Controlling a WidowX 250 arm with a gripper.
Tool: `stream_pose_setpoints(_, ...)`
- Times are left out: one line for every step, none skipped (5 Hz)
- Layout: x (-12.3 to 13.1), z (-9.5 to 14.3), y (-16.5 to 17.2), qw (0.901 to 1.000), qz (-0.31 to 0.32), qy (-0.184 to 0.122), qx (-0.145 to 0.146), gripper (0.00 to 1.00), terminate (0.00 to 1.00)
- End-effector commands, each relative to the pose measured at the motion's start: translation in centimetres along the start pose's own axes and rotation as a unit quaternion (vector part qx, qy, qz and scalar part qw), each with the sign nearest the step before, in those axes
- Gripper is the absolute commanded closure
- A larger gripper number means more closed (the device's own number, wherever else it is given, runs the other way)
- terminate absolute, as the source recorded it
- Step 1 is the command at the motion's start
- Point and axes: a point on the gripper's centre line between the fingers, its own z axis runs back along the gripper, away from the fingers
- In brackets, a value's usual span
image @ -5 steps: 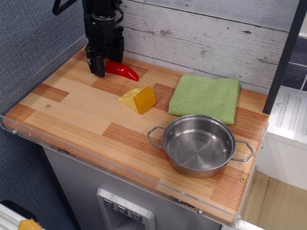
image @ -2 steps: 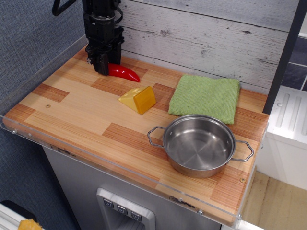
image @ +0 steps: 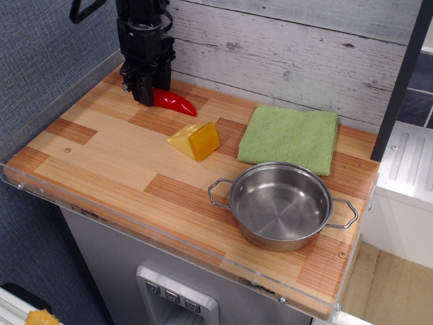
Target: Put the pepper into the pot
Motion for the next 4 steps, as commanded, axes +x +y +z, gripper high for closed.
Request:
stream_pose_setpoints(0.8,5.6,1.2,0.9973,0.015,-0.019,-0.069,1.0,0.0)
stream_pose_setpoints(0.4,6.4,1.4,0.9971,0.011,-0.018,-0.073,1.0,0.0)
stream_pose_setpoints(-0.9,8.1,1.9,0.9963,-0.017,-0.01,-0.084,1.0,0.0)
stream_pose_setpoints(-2.8,9.5,2.6,0.9941,-0.053,-0.014,-0.094,1.0,0.0)
